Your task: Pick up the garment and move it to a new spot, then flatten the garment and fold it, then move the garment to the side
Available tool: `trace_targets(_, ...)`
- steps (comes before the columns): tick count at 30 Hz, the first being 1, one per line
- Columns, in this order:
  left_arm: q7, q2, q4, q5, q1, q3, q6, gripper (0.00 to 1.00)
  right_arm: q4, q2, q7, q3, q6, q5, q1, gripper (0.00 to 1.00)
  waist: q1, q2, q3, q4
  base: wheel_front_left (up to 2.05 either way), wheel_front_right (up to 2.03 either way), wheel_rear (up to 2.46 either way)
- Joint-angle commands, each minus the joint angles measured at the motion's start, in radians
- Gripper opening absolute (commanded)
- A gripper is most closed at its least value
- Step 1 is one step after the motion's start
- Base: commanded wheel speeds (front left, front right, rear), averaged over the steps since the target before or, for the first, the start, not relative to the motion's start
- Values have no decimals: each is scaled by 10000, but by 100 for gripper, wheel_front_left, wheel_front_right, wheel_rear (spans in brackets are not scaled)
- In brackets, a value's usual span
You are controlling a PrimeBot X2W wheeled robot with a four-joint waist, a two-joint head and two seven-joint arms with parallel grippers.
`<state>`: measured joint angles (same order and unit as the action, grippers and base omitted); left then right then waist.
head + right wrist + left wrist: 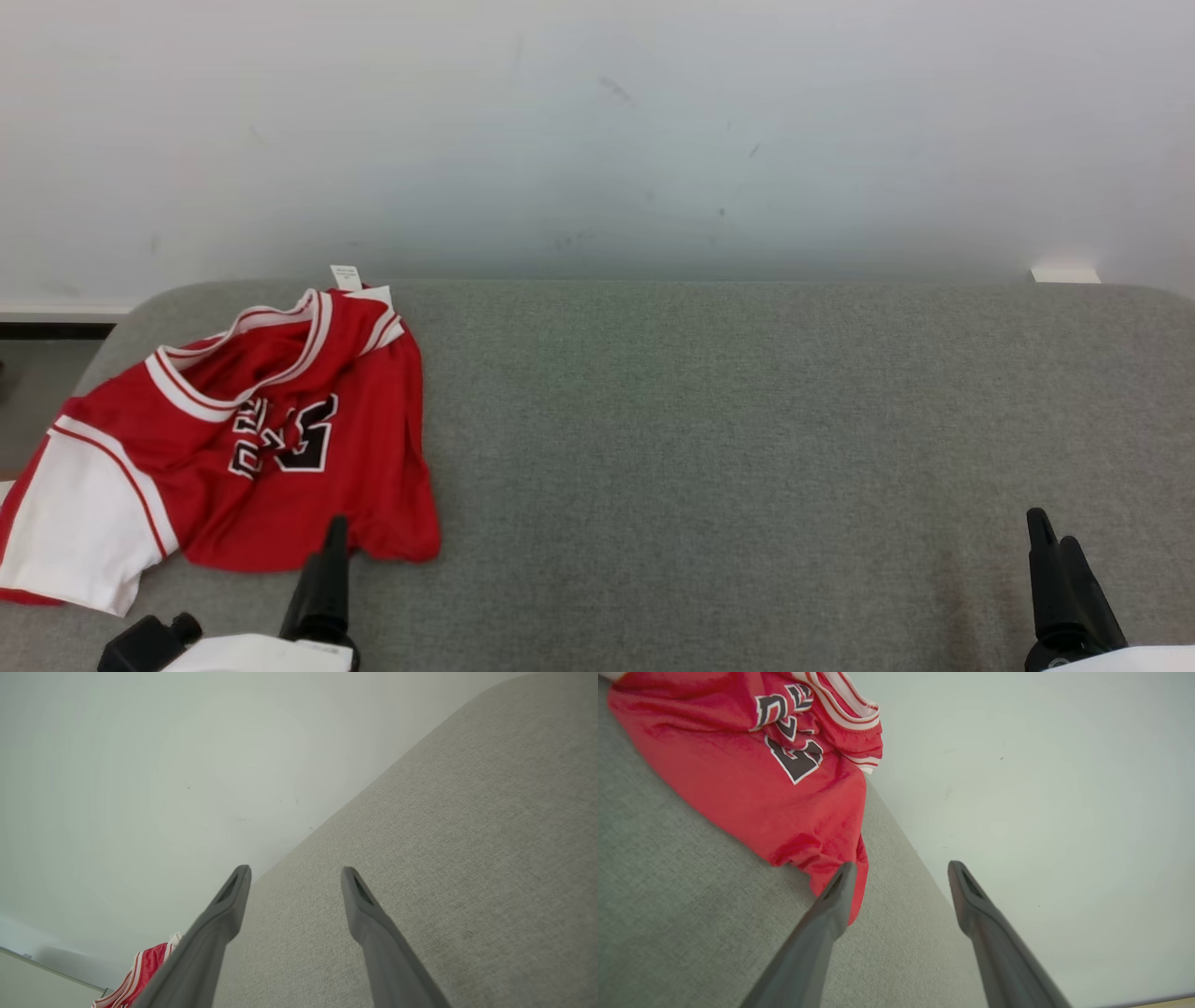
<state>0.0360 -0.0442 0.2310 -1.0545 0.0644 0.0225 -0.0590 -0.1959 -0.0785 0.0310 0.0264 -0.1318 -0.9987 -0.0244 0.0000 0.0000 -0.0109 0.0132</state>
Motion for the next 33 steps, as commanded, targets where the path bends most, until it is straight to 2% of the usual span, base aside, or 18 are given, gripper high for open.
trace_targets(1,120,-68,-121,545,46,-21,61,100,163,-120,143,-65,6,490,-42,100,0,0,-6,9,0,0,0)
trace_targets(19,713,-76,20,3365,-77,-234,164,100,4,19,742,-293,9,3133,247,100,0,0,-49,18,0,0,0)
trace_targets(33,1082,-167,263,5195,-202,-616,89,100,-129,27,1117,-106,11,4677,464,100,0,0,-88,-43,0,0,0)
